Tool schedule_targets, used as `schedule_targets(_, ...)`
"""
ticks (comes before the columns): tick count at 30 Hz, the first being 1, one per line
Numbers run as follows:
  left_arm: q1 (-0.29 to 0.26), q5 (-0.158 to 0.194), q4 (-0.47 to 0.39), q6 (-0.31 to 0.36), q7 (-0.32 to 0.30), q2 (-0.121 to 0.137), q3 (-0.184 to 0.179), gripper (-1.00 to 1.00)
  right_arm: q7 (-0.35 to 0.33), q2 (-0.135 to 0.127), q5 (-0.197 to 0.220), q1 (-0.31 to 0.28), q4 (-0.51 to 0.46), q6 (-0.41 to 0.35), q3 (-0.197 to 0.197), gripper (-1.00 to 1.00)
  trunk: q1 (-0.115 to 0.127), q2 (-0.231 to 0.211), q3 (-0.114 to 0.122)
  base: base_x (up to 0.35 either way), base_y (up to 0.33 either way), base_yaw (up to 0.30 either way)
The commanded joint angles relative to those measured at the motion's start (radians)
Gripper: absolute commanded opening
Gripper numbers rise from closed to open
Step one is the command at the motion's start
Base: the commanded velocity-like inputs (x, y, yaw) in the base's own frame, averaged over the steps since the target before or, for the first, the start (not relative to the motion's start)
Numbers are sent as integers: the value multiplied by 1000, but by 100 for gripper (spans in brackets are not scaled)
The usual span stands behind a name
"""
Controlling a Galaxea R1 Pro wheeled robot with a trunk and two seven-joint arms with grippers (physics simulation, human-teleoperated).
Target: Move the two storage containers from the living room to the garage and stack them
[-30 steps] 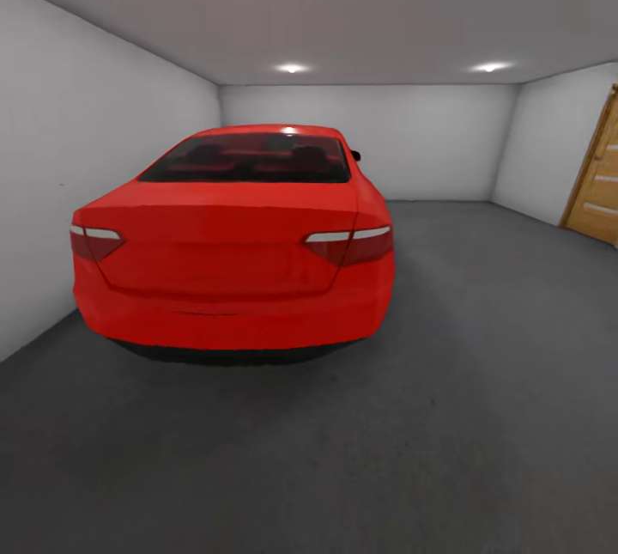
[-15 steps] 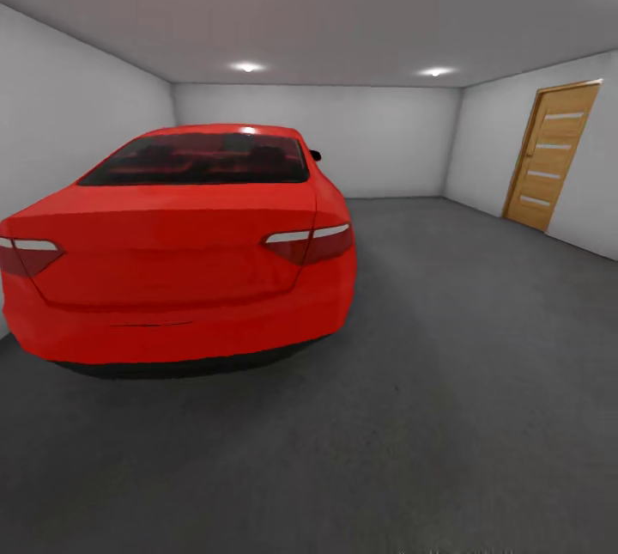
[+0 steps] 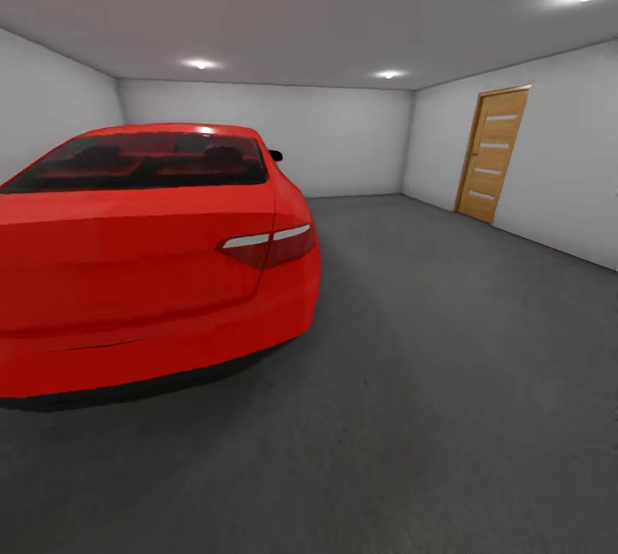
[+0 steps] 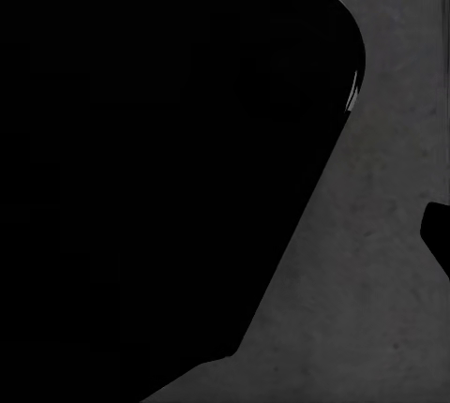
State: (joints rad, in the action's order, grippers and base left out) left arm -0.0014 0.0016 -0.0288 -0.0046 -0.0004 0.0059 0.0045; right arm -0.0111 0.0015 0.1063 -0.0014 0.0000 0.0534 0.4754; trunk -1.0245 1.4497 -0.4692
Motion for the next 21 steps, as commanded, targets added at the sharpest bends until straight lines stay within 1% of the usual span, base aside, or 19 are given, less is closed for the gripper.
schedule_targets(1,0,0,0,0,0,0,0,100,-1,0,13,0,0,3,8,100,-1,0,-1,296,0,-111)
schedule_targets(15,0,0,0,0,-1,0,0,100,1,0,17,0,0,2,8,100,-1,0,-1,320,0,-11)
schedule_targets(18,0,0,0,0,-1,0,0,100,1,1,19,0,0,2,7,100,-1,0,-1,320,0,-144)
schedule_targets(21,0,0,0,0,-1,0,0,100,1,1,20,0,0,2,7,100,-1,0,-1,294,0,-240)
